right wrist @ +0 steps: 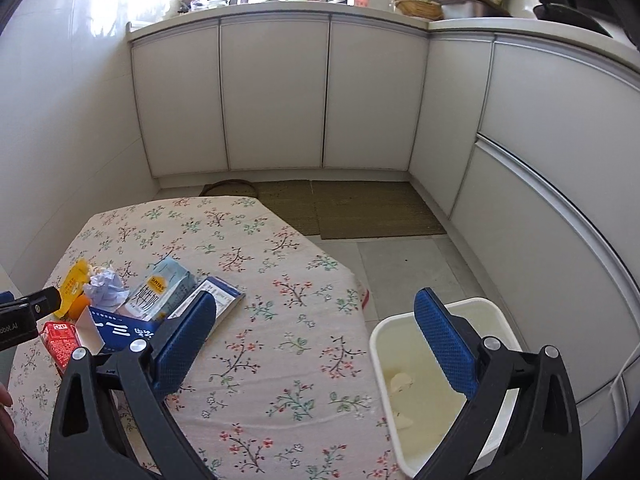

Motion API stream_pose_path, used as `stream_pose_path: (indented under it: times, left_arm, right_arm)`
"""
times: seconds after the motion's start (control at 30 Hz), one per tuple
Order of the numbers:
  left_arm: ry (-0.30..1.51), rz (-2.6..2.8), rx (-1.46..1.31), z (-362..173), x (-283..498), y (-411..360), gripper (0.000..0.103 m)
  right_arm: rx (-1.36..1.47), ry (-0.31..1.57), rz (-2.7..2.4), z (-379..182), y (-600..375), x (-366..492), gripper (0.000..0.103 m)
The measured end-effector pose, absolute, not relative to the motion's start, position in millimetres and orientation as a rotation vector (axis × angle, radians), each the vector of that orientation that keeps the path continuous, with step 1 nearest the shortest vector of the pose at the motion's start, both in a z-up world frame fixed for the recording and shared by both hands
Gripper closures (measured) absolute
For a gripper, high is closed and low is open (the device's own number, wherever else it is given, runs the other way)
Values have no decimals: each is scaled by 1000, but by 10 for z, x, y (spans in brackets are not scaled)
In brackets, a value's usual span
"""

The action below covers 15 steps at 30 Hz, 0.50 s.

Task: Collect trash
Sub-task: 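Move both tools back over the table toward the red noodle bag, then grasp the red noodle bag with the left tool while the right tool grasps the blue carton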

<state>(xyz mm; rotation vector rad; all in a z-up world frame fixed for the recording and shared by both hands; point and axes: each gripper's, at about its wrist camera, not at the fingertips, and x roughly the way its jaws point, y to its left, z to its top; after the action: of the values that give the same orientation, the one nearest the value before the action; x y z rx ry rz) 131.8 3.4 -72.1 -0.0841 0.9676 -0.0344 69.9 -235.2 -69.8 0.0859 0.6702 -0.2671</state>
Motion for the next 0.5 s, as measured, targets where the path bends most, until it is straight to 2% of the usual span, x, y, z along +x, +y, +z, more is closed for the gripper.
stream_pose_path:
  times: [0.13,0.3,0.4,0.47,0.5]
  left_arm:
    - [1117,-76,-306,-926,1363,272,7]
    - [1166,-72,-444,-1043,1346,323,9]
    - [1193,-76,-501,-1111,1356,328,21]
    - [1219,-89,-527,-1174,1372,326,40]
    - [1232,-96,-547,-1211,1371,336,44]
  right_arm:
    - [102,694,-238,-742,-2250,790,7]
    - [106,705,-223,-760,-2210,836,7]
    - [99,713,-221,-773,-2221,867,7]
    - [101,723,-211,-793,-2237,895,7]
    - [105,728,-200,-799,-2246,915,7]
